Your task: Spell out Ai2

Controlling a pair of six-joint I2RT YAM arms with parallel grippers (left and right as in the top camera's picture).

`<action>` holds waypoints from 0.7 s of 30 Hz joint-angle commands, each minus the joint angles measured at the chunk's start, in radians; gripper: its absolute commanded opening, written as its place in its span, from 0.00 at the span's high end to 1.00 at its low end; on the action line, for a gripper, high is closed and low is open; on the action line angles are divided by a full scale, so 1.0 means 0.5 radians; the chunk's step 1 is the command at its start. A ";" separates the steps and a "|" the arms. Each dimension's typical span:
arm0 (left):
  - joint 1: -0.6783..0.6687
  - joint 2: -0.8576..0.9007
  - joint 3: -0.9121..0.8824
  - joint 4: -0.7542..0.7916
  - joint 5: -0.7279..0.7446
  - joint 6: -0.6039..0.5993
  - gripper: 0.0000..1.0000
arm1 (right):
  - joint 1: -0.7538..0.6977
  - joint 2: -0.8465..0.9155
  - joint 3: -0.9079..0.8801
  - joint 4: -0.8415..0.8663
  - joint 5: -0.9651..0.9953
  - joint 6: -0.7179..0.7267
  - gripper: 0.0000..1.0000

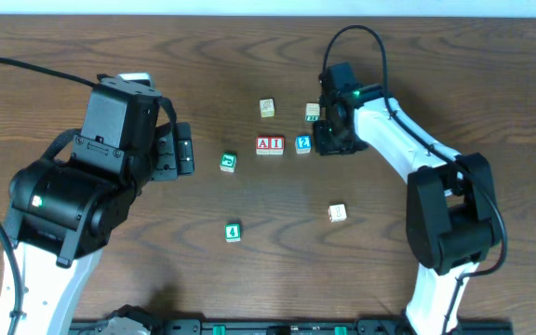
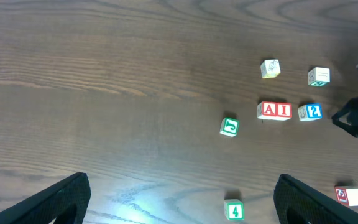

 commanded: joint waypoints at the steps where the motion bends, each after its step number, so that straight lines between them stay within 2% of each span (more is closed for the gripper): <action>1: 0.008 0.008 0.016 -0.006 -0.021 0.022 0.05 | 0.044 0.020 -0.022 0.031 -0.002 -0.065 0.69; 21: 0.008 0.008 0.016 -0.009 -0.021 0.022 0.05 | 0.060 0.021 -0.173 0.375 0.121 -0.079 0.67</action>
